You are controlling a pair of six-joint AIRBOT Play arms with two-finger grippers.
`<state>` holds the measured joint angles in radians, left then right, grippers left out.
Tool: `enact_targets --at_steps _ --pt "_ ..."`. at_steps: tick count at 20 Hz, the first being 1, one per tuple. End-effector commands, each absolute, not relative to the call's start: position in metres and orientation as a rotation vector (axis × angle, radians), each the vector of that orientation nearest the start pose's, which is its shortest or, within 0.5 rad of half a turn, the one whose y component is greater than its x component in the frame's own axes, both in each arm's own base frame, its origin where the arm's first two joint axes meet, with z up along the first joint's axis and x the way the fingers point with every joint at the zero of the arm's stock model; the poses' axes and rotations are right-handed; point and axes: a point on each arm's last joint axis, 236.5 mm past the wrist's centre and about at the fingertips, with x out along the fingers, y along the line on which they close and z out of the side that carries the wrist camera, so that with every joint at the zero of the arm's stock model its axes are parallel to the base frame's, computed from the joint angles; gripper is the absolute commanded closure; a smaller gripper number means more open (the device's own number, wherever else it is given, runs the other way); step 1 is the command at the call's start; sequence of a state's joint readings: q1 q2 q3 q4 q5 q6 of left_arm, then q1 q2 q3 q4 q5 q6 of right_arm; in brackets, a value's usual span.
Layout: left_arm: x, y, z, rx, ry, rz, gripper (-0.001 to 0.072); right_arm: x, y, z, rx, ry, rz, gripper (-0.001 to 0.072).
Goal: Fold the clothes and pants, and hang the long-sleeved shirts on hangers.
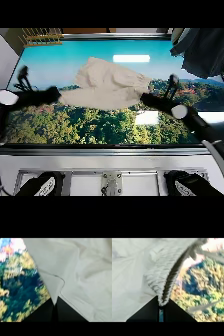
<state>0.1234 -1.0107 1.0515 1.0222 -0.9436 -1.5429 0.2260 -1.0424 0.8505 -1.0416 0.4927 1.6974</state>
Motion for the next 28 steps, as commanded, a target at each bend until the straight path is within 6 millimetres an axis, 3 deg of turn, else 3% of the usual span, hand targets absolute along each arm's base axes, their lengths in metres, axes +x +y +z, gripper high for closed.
enact_targets --at_steps 1,3,4,6,7,9,10,12,14,17,20,23,26,28 --pt "0.365 -0.062 0.318 -0.416 0.404 -0.271 0.0702 0.377 0.138 0.234 0.346 0.574 0.368 0.0698" --pt "0.31 -0.074 0.429 -0.355 0.122 -0.333 0.0702 0.342 0.142 0.318 0.362 0.443 0.436 0.0698" --pt "0.275 -0.08 0.474 -0.333 -0.006 -0.369 0.0702 0.319 0.142 0.355 0.377 0.383 0.468 0.0698" --pt "0.213 -0.09 0.534 -0.311 -0.196 -0.433 0.0703 0.275 0.141 0.407 0.425 0.28 0.521 0.0698" --pt "0.184 -0.093 0.555 -0.305 -0.269 -0.464 0.0702 0.254 0.14 0.427 0.451 0.232 0.542 0.0698" --pt "0.147 -0.095 0.582 -0.3 -0.367 -0.501 0.0703 0.222 0.136 0.447 0.523 0.187 0.566 0.0699" --pt "0.139 -0.095 0.59 -0.297 -0.39 -0.507 0.0703 0.208 0.134 0.45 0.56 0.185 0.571 0.0698" --pt "0.149 -0.098 0.591 -0.287 -0.364 -0.512 0.0702 0.193 0.134 0.448 0.626 0.221 0.572 0.0698" --pt "0.187 -0.105 0.571 -0.279 -0.249 -0.515 0.0702 0.192 0.137 0.427 0.685 0.333 0.548 0.0699" --pt "0.274 -0.116 0.511 -0.28 0.009 -0.503 0.0702 0.214 0.143 0.36 0.744 0.636 0.434 0.0698" --pt "0.373 -0.129 0.406 -0.296 0.359 -0.492 0.0702 0.259 0.152 0.278 0.72 0.899 0.333 0.0698" --pt "0.452 -0.138 0.274 -0.332 0.717 -0.473 0.0702 0.313 0.155 0.189 0.625 1.112 0.247 0.0698" --pt "0.496 -0.142 0.174 -0.382 0.929 -0.446 0.0702 0.376 0.162 0.126 0.604 1.165 0.205 0.0698" --pt "0.516 -0.141 0.142 -0.41 0.96 -0.419 0.0702 0.409 0.164 0.098 0.591 1.144 0.198 0.0698"
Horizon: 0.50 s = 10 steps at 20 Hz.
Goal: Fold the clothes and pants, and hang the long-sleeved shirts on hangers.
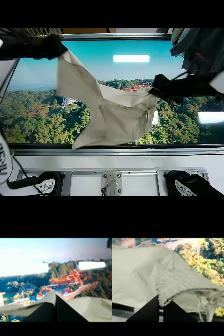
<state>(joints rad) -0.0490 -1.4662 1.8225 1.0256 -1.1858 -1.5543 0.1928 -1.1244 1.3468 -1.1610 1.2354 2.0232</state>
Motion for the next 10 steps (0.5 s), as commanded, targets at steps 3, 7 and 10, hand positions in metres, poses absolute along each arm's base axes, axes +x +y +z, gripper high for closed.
enact_targets --at_steps 3,7,10 --pt "0.525 -0.14 0.129 -0.418 0.965 -0.405 0.0702 0.427 0.163 0.074 0.544 1.139 0.205 0.0697" --pt "0.504 -0.128 0.153 -0.351 0.959 -0.39 0.0703 0.413 0.134 0.082 0.415 1.137 0.156 0.0697" --pt "0.45 -0.116 0.141 -0.32 1.008 -0.34 0.0703 0.369 0.089 0.078 0.218 1.227 0.053 0.0697"
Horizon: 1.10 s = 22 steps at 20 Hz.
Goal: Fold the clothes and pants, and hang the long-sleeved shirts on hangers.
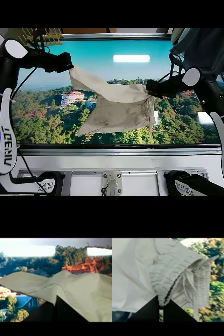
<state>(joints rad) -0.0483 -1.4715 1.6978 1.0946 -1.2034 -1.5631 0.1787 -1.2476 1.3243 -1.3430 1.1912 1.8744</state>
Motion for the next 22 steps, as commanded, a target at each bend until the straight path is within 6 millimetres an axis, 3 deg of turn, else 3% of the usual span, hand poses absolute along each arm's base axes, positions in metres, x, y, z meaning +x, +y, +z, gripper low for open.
enact_targets --at_steps 1,5,7,10,13,17,18,19,20,22 --pt "0.435 -0.114 0.126 -0.33 1.031 -0.328 0.0702 0.357 0.086 0.071 0.206 1.259 0.049 0.0698" --pt "0.379 -0.112 0.046 -0.374 1.148 -0.274 0.0703 0.31 0.08 0.023 0.192 1.38 0.025 0.0697" --pt "0.348 -0.118 0.002 -0.375 1.216 -0.259 0.0703 0.29 0.078 -0.004 0.183 1.429 0.018 0.0697" --pt "0.315 -0.132 -0.046 -0.348 1.285 -0.262 0.0702 0.263 0.081 -0.034 0.176 1.516 0.018 0.0697" --pt "0.31 -0.132 -0.069 -0.345 1.26 -0.239 0.0702 0.243 0.088 -0.05 0.141 1.572 0.037 0.0696" --pt "0.316 -0.118 -0.072 -0.384 1.239 -0.192 0.0702 0.239 0.093 -0.053 0.145 1.579 0.041 0.0684" --pt "0.318 -0.112 -0.072 -0.395 1.237 -0.177 0.0659 0.242 0.095 -0.051 0.156 1.564 0.047 0.0588" --pt "0.32 -0.108 -0.067 -0.406 1.241 -0.17 0.0393 0.248 0.099 -0.045 0.168 1.539 0.059 0.0247" --pt "0.324 -0.103 -0.058 -0.417 1.246 -0.168 0.0218 0.255 0.101 -0.034 0.174 1.508 0.073 0.0035" --pt "0.335 -0.095 -0.03 -0.432 1.217 -0.171 0.0212 0.272 0.102 0.004 0.178 1.412 0.105 0.0033"
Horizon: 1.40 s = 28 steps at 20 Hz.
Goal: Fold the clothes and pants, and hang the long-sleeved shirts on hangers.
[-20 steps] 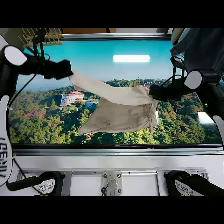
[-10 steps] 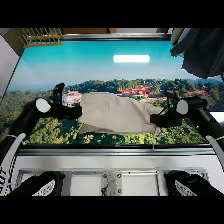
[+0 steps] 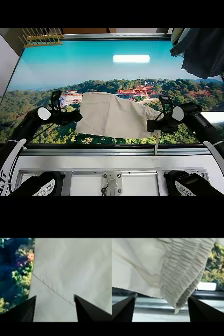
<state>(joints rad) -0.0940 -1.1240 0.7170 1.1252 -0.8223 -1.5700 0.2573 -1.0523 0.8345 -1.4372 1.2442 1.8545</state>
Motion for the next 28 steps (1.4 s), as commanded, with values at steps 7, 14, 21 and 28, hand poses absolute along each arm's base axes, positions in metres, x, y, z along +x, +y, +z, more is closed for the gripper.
enact_targets --at_steps 7,14,21,28 --pt "0.342 -0.113 0.059 -0.383 1.009 -0.272 0.027 0.294 0.026 0.049 0.401 1.233 0.06 0.0017" --pt "0.323 -0.182 0.056 -0.296 1.03 -0.439 0.0702 0.303 0.009 -0.039 0.754 1.235 0.196 -0.0008" --pt "0.312 -0.203 0.022 -0.341 1.164 -0.419 0.0702 0.309 0.027 -0.091 0.787 1.307 0.336 -0.0008" --pt "0.313 -0.203 0.021 -0.347 1.167 -0.414 0.0702 0.322 0.062 -0.099 0.78 1.301 0.397 -0.0008"
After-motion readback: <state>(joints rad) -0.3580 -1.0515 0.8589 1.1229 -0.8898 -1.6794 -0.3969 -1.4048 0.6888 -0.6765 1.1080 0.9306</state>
